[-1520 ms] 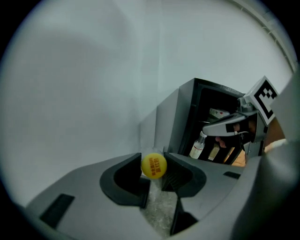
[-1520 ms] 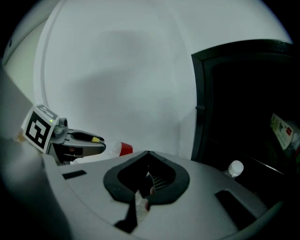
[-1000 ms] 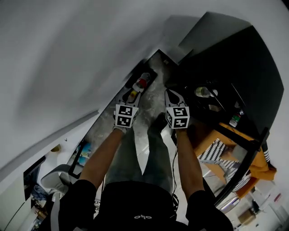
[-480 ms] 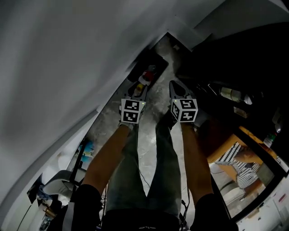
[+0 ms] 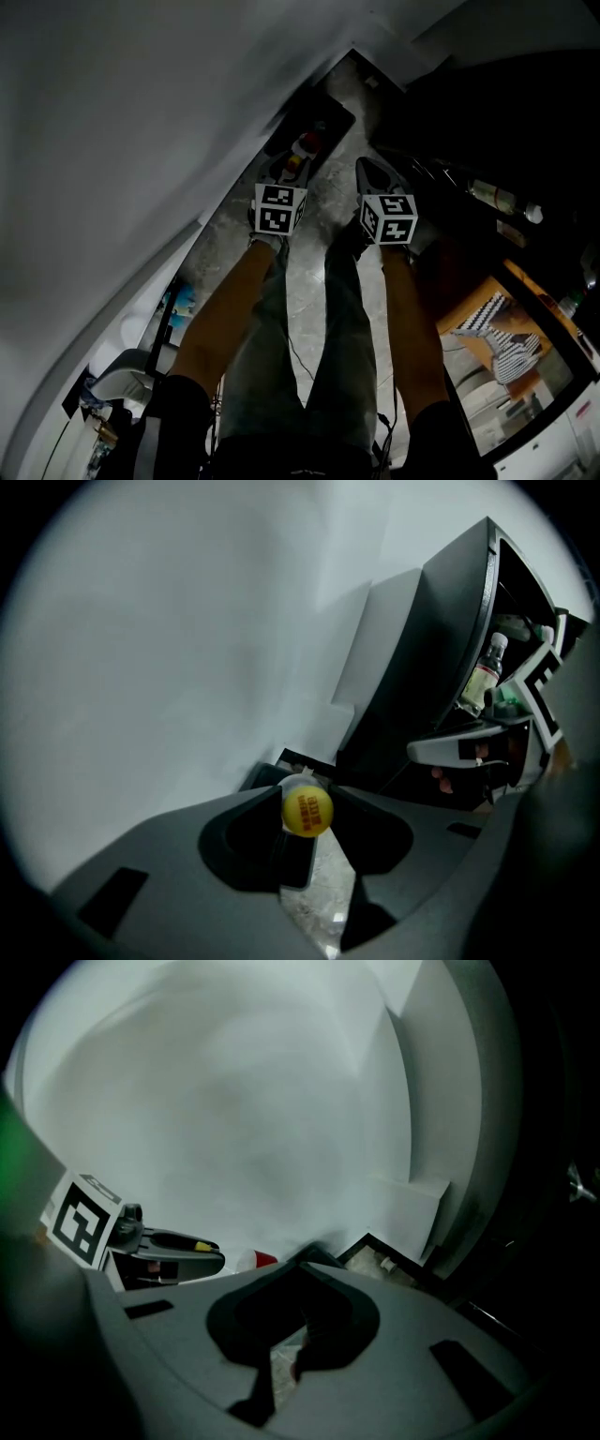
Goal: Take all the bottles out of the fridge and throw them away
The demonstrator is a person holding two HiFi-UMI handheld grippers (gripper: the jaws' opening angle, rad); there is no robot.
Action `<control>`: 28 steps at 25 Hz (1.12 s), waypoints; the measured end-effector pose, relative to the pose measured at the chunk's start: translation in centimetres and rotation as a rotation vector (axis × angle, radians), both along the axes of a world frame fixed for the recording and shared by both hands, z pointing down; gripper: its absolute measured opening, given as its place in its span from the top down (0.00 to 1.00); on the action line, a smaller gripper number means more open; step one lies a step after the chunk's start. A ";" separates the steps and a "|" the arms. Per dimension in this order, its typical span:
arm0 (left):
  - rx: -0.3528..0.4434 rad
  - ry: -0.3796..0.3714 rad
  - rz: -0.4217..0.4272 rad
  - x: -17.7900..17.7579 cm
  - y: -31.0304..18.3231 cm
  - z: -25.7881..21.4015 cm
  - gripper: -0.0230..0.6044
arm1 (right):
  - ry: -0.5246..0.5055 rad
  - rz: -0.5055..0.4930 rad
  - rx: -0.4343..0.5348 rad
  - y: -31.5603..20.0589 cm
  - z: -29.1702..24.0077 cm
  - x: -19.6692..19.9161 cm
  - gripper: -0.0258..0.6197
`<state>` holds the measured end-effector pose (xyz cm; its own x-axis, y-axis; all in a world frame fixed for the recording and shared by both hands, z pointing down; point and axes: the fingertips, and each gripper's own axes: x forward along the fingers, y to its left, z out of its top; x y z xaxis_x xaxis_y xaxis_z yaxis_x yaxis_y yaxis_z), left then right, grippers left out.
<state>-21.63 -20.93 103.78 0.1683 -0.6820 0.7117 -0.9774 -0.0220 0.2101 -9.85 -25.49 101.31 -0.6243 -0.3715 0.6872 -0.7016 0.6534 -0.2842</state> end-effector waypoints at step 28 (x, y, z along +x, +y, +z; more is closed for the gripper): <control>0.032 0.141 0.145 1.0 3.5 -17.0 0.95 | -0.026 0.237 0.008 4.7 -14.5 2.2 0.96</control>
<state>-20.68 -17.43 86.73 0.3631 -0.6653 0.6523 -0.9244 -0.1697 0.3415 -7.66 -20.74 86.76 -0.5365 -0.5154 0.6682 -0.8283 0.4733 -0.3000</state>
